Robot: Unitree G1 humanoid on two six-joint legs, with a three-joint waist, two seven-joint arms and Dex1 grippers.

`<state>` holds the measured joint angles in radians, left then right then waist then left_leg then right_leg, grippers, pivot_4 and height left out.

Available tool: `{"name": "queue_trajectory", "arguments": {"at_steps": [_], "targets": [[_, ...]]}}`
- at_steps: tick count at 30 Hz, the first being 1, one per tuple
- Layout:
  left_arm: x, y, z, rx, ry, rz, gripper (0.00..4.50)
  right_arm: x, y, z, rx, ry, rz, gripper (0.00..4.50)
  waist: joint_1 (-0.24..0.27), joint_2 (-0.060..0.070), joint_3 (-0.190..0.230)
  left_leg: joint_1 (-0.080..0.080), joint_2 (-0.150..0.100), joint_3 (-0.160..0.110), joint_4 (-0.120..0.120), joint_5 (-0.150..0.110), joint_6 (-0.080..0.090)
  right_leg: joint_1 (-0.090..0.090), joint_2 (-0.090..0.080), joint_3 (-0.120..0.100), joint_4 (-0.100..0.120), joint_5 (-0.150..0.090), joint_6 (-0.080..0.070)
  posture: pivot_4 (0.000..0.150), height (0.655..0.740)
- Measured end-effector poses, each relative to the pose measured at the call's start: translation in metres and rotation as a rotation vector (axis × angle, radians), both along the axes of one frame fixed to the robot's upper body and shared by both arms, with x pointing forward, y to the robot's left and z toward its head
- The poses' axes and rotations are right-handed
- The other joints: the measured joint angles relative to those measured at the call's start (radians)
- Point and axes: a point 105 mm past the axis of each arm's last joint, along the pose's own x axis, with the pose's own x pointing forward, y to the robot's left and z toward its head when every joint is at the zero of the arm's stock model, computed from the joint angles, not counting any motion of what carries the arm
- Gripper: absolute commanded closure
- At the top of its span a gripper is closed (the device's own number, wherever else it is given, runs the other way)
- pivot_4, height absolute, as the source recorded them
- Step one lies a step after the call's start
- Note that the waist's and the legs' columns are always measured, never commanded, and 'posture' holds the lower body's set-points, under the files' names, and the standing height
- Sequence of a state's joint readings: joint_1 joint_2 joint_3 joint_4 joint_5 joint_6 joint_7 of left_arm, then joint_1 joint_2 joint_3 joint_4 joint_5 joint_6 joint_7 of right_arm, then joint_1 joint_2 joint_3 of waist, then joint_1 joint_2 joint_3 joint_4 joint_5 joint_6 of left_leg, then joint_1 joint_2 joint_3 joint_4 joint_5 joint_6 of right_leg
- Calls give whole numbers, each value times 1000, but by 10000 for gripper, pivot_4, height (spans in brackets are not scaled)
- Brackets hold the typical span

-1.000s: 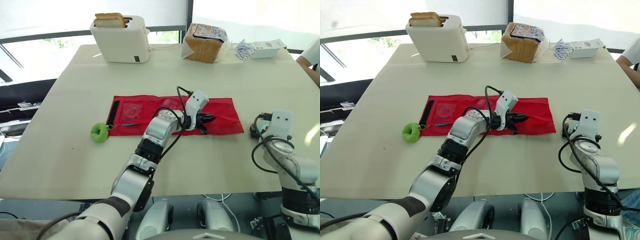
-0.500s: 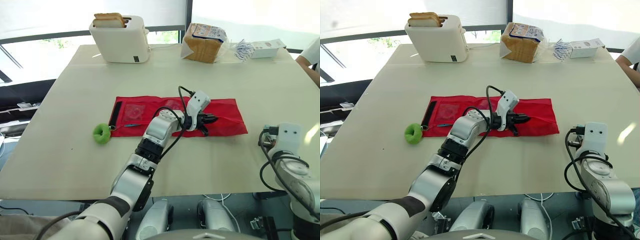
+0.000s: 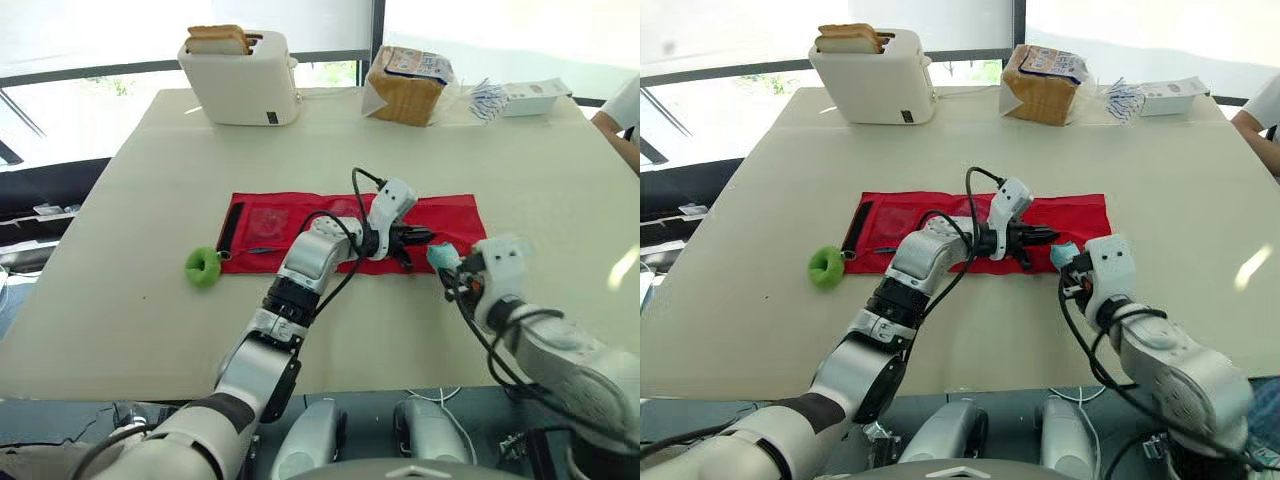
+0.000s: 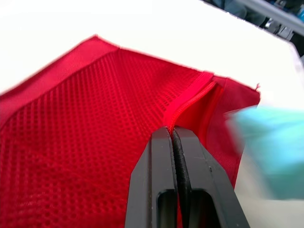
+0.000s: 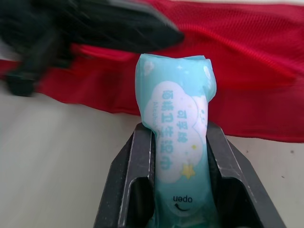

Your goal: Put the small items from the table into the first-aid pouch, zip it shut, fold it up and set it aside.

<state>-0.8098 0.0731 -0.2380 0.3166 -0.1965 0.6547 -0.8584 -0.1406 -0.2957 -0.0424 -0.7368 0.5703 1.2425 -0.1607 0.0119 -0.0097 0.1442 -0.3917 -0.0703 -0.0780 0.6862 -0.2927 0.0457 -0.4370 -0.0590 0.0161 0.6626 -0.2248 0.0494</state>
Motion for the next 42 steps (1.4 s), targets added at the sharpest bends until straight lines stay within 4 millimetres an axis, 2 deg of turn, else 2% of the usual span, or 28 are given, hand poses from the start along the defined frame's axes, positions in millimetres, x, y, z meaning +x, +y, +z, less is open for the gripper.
{"name": "queue_trajectory", "arguments": {"at_steps": [3,9,10,11,13,15,16,18,24,27,30,31,32,37,42], "targets": [[-6,4,-3,5,7,-24,45000,12,-8,-6,-28,9,-65,34815,1,0,0,-1,-1,0,0,0,0,-1,-1,0,0,0,0,1500,7400],[-12,3,-3,21,-5,-70,45000,38,1,-4,13,-43,-117,34815,-6,0,0,-1,0,1,0,0,0,-2,3,1,1,0,0,1500,7400],[-15,1,-6,25,3,-82,45000,45,6,-4,25,-52,-117,31943,-6,0,0,-1,0,0,0,0,0,-2,3,0,1,0,0,1500,7400],[-15,2,-7,25,4,-81,45000,46,7,-4,30,-56,-117,31943,-8,0,0,-1,0,0,0,0,0,-2,3,0,1,0,0,1500,7400],[-14,1,-7,26,-4,-77,45000,55,12,-9,71,-59,-123,24463,-13,0,0,-1,0,1,0,0,0,-2,3,1,1,0,0,1500,7400],[-12,1,-9,29,-3,-71,45000,52,10,-15,82,-49,-124,16710,-13,0,0,-2,0,0,0,0,0,-2,3,0,1,0,0,1500,7400],[-11,1,-11,29,1,-67,45000,49,9,-16,93,-50,-117,11392,-14,1,0,-2,0,0,0,0,0,-3,3,0,1,0,0,1500,7400],[-6,1,-13,34,3,-53,45000,29,9,-14,100,-62,-70,11392,-13,1,0,-3,-1,-1,0,0,0,-3,3,0,1,0,0,1500,7400],[0,2,-18,49,3,-35,45000,-3,1,8,76,-112,-13,11392,-22,1,0,-3,0,0,0,0,0,-3,3,0,1,0,0,1500,7400],[1,2,-17,49,-4,-36,45000,-17,-3,8,76,-98,-8,18966,-22,1,0,-3,0,0,0,0,0,-3,3,0,1,0,0,1500,7400],[2,2,-17,48,-6,-36,45000,-27,1,3,101,-63,8,34961,-22,1,0,-3,0,0,0,0,0,-3,3,0,1,0,0,1500,7400],[2,2,-17,48,-7,-36,45000,-27,2,3,106,-62,9,38110,-22,1,0,-3,0,0,0,0,0,-3,3,0,1,0,0,1500,7400],[2,2,-17,48,-6,-36,45000,-25,3,2,109,-61,14,44448,-23,1,0,-3,0,0,0,0,0,-3,3,0,1,0,0,1500,7400],[1,3,-16,49,-8,-46,45000,5,2,-10,82,-46,-33,44448,-23,1,0,-3,0,0,0,0,0,-3,3,0,1,0,0,1500,7400],[-1,1,-15,45,-11,-53,45000,40,-3,-11,62,-95,-80,44448,-24,1,0,-3,0,0,0,0,0,-3,4,0,1,0,0,1500,7400]]}}
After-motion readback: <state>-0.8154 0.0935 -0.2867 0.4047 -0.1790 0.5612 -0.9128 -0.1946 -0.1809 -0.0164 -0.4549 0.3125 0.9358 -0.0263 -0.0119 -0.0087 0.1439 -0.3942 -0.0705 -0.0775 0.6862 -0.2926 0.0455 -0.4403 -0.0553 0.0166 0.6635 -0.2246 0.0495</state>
